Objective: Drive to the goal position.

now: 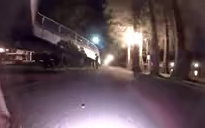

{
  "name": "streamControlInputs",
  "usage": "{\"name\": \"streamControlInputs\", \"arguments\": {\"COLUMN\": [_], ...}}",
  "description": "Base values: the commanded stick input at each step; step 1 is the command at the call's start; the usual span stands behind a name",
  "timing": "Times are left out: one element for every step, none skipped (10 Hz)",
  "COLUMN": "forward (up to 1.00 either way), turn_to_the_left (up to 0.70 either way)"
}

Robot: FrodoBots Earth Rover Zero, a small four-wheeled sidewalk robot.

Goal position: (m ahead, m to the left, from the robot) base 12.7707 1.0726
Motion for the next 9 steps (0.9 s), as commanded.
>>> {"name": "streamControlInputs", "arguments": {"forward": [0.70, 0.70, 0.70, 0.70, 0.70, 0.70, 0.70, 0.70, 0.70], "turn_to_the_left": [0.00, 0.00, 0.00, -0.01, -0.04, -0.14, -0.14, -0.13, -0.10]}}
